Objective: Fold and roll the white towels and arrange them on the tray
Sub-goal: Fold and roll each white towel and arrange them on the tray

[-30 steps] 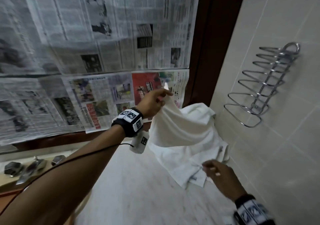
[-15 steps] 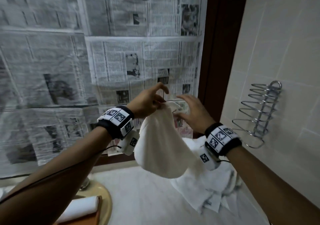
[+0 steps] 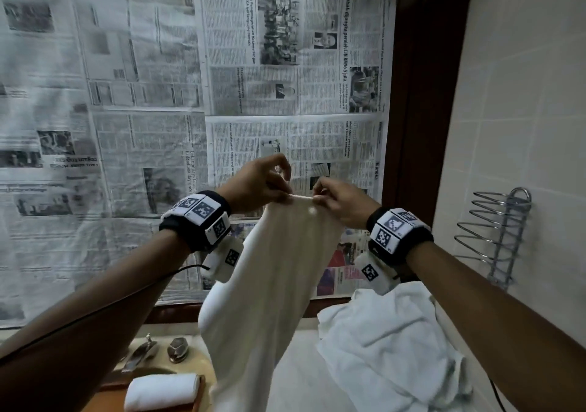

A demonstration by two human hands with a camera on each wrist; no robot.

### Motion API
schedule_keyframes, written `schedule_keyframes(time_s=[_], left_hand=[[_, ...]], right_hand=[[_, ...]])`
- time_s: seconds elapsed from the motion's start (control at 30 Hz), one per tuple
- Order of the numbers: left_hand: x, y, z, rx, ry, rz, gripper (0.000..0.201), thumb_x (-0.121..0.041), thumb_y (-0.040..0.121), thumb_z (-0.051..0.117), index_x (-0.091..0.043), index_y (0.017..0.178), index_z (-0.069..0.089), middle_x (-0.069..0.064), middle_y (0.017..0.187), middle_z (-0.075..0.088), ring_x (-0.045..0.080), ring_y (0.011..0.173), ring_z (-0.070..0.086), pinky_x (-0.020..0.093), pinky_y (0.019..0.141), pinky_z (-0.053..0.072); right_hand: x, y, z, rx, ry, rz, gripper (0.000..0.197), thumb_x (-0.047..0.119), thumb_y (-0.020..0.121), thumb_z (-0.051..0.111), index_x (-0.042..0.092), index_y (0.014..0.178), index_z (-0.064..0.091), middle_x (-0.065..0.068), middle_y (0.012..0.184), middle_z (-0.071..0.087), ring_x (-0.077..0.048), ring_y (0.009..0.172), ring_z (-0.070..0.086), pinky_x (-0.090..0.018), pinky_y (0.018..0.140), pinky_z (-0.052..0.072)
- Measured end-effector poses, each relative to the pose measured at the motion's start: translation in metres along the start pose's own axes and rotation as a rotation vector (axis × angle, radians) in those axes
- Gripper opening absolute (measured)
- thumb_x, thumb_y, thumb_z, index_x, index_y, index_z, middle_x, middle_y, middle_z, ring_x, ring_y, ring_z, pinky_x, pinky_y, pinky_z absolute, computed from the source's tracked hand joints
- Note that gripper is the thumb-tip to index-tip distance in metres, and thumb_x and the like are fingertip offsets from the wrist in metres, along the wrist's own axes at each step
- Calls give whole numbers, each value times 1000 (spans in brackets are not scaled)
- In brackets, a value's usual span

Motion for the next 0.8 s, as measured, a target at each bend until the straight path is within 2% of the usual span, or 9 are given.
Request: schedule_keyframes(time_s=[0.1, 0.2, 0.3, 0.37, 0.47, 0.53, 0.57, 0.7, 0.8], left_hand=[[-7, -6, 1, 154, 37, -123, 32, -10, 80, 79, -21, 95, 53, 3, 92, 76, 22, 89, 73, 48, 86, 58], [-9, -19, 0, 265, 93, -190, 21, -15, 80, 79, -20, 89, 60, -2, 91, 76, 17, 90, 72, 49, 90, 56], [-10, -29, -12, 234, 112, -230, 14, -12, 80, 78, -12, 88, 67, 1, 87, 75, 14, 86, 70, 47, 94, 54], [-7, -33, -22, 215, 155, -270, 8, -11, 81, 77, -15, 86, 71, -4, 84, 74, 10, 84, 68, 46, 95, 53], [1, -35, -36, 199, 299, -302, 20, -10, 83, 75, -30, 80, 77, -14, 84, 73, 7, 87, 65, 42, 98, 51], [1, -37, -40, 199, 404, -307, 26, -12, 85, 73, -37, 83, 78, -15, 89, 73, 8, 93, 65, 39, 98, 51], [0, -38, -42, 195, 445, -309, 26, -12, 86, 72, -38, 85, 78, -15, 93, 73, 8, 94, 65, 37, 97, 50], [-11, -38, -48, 122, 517, -289, 25, -12, 88, 68, -35, 88, 78, -20, 88, 69, 0, 87, 62, 28, 87, 47], [-18, -35, -51, 69, 600, -272, 28, -12, 86, 67, -38, 86, 78, -17, 88, 69, 5, 84, 62, 30, 87, 51]], right_hand=[[10, 3, -16, -51, -37, -34, 7, 18, 100, 50, 16, 95, 54, -4, 91, 62, -20, 83, 60, -26, 69, 45], [13, 6, -38, -125, -88, -34, 7, 17, 99, 50, 21, 95, 53, 0, 90, 62, -19, 83, 61, -25, 66, 46], [11, 5, -59, -159, -148, -17, 6, 17, 98, 54, 22, 95, 54, -1, 94, 65, -20, 88, 63, -38, 76, 54], [10, 3, -69, -162, -159, 2, 4, 16, 98, 55, 19, 96, 57, -3, 95, 67, -21, 90, 64, -40, 81, 54], [12, -3, -81, -198, -142, -14, 7, 11, 96, 56, 16, 95, 60, -3, 90, 67, -16, 84, 63, -29, 73, 51], [16, -9, -84, -178, -117, -54, 14, 7, 96, 56, 19, 92, 61, 5, 84, 65, -5, 77, 61, -21, 64, 45], [18, -13, -85, -153, -121, -82, 18, 6, 95, 57, 22, 89, 62, 8, 83, 64, -2, 77, 61, -19, 64, 43], [19, -18, -90, -38, -236, -120, 45, -6, 90, 55, 34, 77, 71, 13, 86, 69, -2, 86, 63, -24, 78, 49], [24, -22, -98, 2, -352, -104, 50, -12, 89, 50, 31, 89, 75, 5, 102, 72, -8, 98, 65, -32, 90, 54]])
Point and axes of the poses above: each hand's wrist, its own y-axis towards the middle knuckle, its own z-axis out of the palm, x = y × z, the point moved 3 cm from there along y, towards the middle knuckle
